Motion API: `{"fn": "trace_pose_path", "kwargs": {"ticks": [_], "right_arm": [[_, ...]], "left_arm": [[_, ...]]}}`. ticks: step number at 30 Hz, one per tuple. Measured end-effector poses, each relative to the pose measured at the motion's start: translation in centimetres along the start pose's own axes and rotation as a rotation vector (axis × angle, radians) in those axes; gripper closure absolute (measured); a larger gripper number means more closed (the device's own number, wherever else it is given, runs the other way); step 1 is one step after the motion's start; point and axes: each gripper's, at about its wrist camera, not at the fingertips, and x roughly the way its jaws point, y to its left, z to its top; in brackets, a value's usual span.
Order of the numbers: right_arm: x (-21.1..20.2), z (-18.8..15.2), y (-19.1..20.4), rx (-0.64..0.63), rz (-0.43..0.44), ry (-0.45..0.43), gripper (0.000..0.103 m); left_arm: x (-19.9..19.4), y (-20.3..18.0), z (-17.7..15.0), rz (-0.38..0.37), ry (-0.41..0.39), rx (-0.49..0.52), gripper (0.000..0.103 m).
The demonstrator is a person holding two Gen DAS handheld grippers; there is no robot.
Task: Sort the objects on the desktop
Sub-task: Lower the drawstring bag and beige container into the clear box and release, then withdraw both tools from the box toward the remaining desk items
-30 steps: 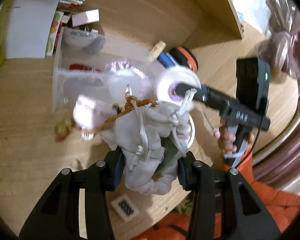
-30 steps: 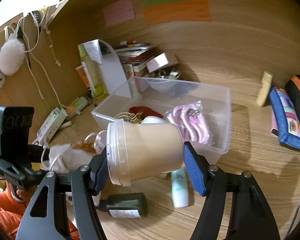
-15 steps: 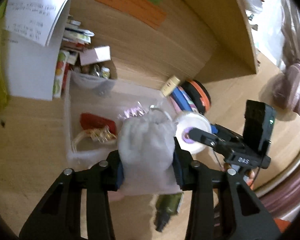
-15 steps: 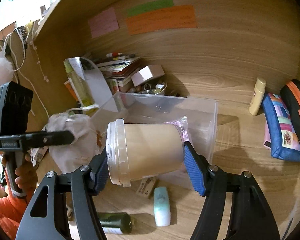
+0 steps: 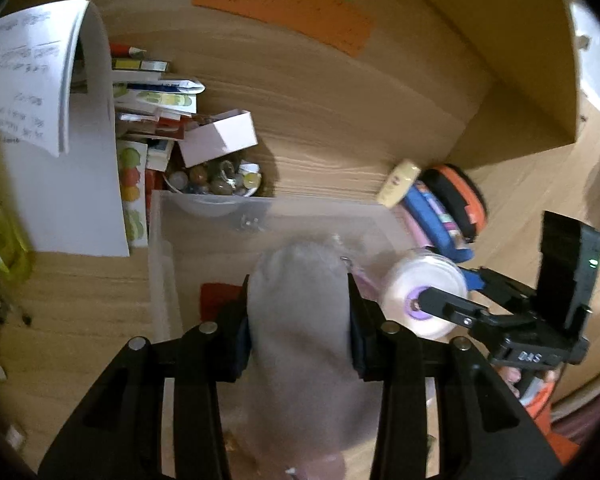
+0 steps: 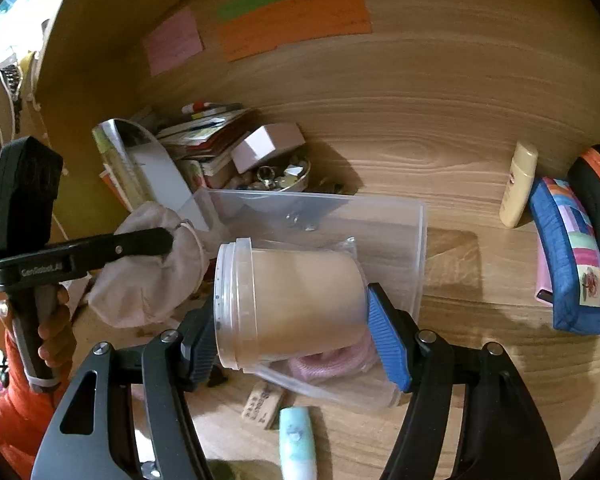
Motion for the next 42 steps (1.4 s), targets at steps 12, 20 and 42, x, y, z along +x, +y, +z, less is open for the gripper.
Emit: {"fn": "trace_pose_path", "kwargs": {"ticks": [12, 20, 42], "right_arm": [[2.0, -1.2, 0.3, -0.083, -0.109, 0.010, 0.039], [2.2, -1.7, 1.7, -0.157, -0.136, -0.003, 0.036], [-3.3, -1.9, 2.7, -0.141, -0.169, -0.057, 0.014]], "left_arm": [[2.4, 1.2, 0.0, 0.170, -0.016, 0.036, 0.064], [2.2, 0.8, 0.1, 0.256, -0.055, 0.076, 0.043], [-4.9, -6.0, -3.1, 0.274, -0.205, 0.331, 0.005]]}}
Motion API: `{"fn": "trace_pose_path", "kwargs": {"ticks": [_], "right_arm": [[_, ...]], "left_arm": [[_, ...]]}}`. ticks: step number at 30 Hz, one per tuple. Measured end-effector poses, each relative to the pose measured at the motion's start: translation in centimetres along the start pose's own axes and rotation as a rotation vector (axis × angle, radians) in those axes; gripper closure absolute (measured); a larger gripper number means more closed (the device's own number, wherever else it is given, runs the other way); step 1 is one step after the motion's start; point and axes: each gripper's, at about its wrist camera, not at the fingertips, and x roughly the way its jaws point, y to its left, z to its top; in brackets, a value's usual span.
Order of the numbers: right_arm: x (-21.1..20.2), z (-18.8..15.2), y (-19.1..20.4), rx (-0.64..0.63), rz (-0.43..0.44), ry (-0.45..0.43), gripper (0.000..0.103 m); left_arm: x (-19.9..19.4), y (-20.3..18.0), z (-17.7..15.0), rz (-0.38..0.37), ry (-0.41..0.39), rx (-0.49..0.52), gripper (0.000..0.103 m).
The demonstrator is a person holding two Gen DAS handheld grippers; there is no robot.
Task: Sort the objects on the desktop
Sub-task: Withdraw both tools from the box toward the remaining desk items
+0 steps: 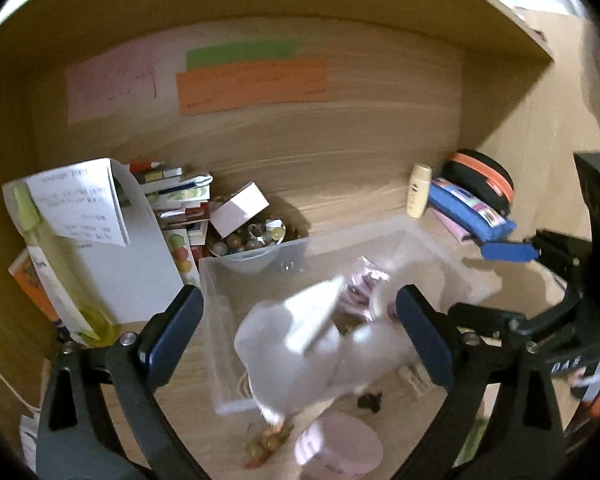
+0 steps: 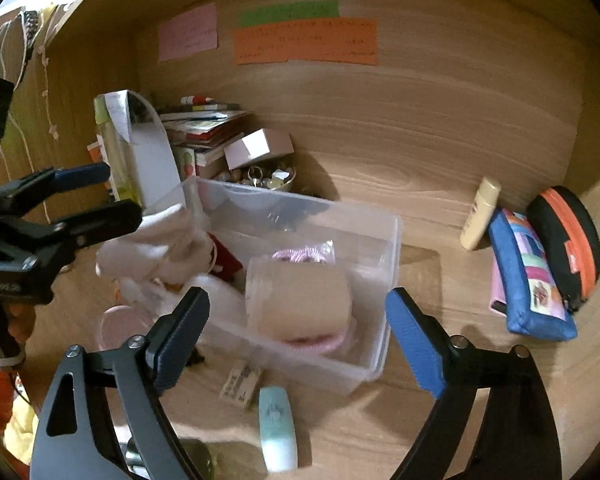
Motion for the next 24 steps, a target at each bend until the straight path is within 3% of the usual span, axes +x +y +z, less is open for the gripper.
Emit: {"fn": "trace_pose_path", "kwargs": {"ticks": [8, 24], "right_arm": [[-2.9, -1.8, 1.4, -0.014, -0.020, -0.024, 0.003], [-3.9, -7.7, 6.6, -0.066, 0.035, 0.033, 0.003]], "left_arm": [[-2.6, 0.1, -2.5, 0.015, 0.019, 0.023, 0.004], [-3.5, 0.4, -9.2, 0.003, 0.158, 0.032, 0.004]]}}
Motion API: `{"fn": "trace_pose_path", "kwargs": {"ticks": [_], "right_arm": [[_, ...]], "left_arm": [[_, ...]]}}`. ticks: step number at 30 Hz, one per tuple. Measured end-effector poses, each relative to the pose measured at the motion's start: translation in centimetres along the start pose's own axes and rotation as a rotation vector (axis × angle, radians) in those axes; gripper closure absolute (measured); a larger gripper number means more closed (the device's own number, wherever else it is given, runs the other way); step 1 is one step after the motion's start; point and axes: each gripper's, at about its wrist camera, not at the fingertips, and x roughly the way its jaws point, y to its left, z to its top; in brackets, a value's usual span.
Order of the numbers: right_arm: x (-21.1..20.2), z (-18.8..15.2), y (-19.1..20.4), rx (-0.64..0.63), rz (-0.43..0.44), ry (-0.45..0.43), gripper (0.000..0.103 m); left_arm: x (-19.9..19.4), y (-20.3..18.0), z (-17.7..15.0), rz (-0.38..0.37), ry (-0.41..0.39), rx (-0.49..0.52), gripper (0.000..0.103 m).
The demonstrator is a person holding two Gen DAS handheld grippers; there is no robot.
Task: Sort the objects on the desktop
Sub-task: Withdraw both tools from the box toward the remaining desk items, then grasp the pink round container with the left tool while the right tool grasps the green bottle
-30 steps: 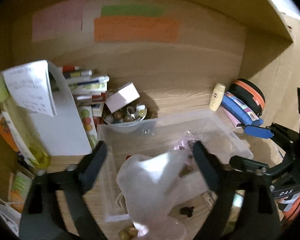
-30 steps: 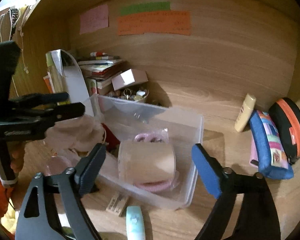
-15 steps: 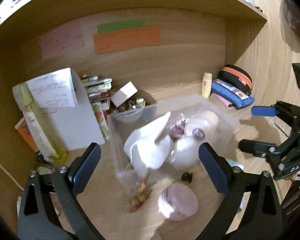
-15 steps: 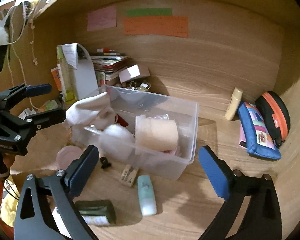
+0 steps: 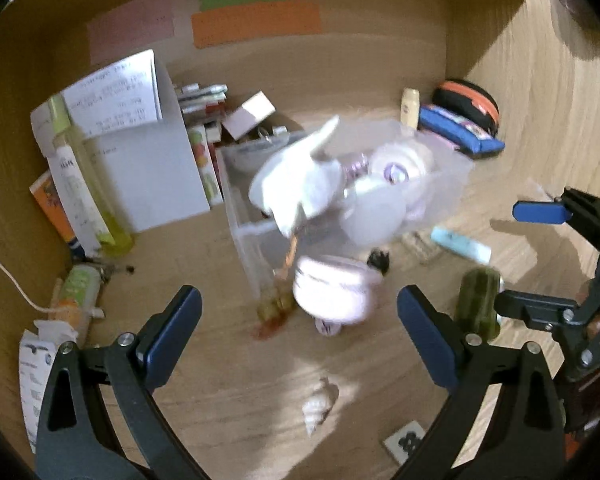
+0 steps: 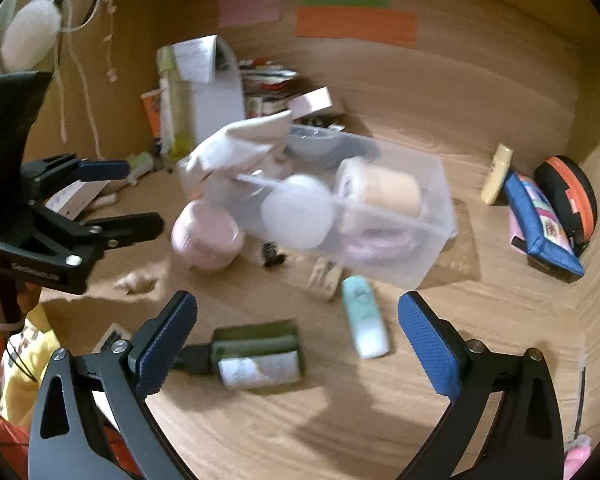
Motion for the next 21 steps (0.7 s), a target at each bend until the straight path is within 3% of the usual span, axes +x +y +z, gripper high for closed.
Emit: {"fn": "trace_pose_path", "kwargs": {"ticks": [8, 15, 17, 19, 21], "right_arm": [[1.3, -1.6, 1.4, -0.045, 0.008, 0.047, 0.003], [2.5, -2.4, 1.0, -0.013, 0.069, 0.099, 0.004], [2.6, -2.5, 1.0, -0.015, 0.080, 0.103, 0.005], [2.6, -2.5, 0.8, -0.011, 0.095, 0.103, 0.008], [2.8, -2.6, 0.6, -0.006, 0.113, 0.116, 0.022]], "left_arm": [[2.3, -0.7, -1.0, -0.079, 0.088, 0.000, 0.004], [4.0, -1.3, -0.4, -0.157, 0.121, -0.018, 0.005], [4.4, -1.9, -0.3, -0.171, 0.129, -0.005, 0.021], [4.8, -2.3, -0.2, -0.184, 0.142, 0.007, 0.029], [5.2, -2.7, -0.1, -0.186, 0.143, 0.017, 0.029]]}}
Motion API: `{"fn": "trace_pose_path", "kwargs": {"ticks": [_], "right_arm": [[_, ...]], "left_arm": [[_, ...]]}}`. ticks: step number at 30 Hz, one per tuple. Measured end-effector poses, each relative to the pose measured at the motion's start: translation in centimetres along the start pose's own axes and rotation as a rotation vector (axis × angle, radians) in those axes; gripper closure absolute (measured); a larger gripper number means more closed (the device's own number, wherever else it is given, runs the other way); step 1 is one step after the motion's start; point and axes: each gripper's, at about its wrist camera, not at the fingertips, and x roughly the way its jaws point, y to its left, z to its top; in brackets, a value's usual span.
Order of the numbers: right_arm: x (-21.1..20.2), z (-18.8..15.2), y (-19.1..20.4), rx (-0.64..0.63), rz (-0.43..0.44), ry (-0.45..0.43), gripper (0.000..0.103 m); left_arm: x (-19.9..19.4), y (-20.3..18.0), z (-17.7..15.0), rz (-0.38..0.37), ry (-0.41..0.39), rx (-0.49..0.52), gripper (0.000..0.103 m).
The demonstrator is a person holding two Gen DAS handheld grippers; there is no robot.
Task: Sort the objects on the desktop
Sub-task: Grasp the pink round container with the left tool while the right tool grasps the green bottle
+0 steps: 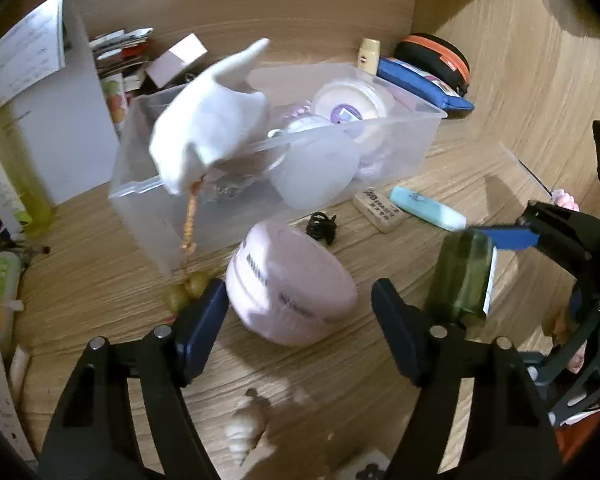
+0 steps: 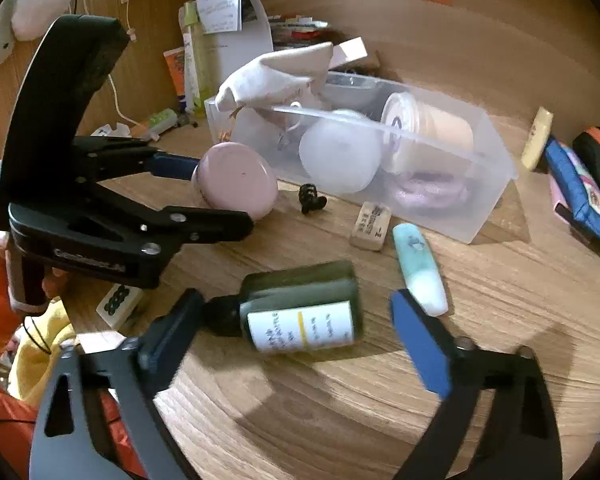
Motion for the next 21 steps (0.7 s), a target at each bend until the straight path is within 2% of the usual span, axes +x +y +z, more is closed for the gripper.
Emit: {"fn": "trace_pose_path", "kwargs": {"ticks": [2, 4, 11, 21], "right_arm": [[0.1, -0.2, -0.3, 0.009, 0.023, 0.009, 0.025], [0.0, -0.3, -0.6, 0.024, 0.028, 0.006, 0.025], [-1.1, -0.1, -1.3, 0.041, 0.037, -0.031, 0.025], [-3.0, 1.7, -2.5, 0.052, -0.013, -0.095, 0.025]], "left_arm": [[0.5, -0.3, 0.0, 0.007, 0.011, 0.011, 0.039], [0.9, -0.4, -0.1, 0.002, 0.021, 0.015, 0.042], [0.5, -0.3, -0.4, -0.011, -0.001, -0.006, 0.042], [-2.5, -0.3, -0.5, -0.052, -0.094, -0.057, 0.042]]}}
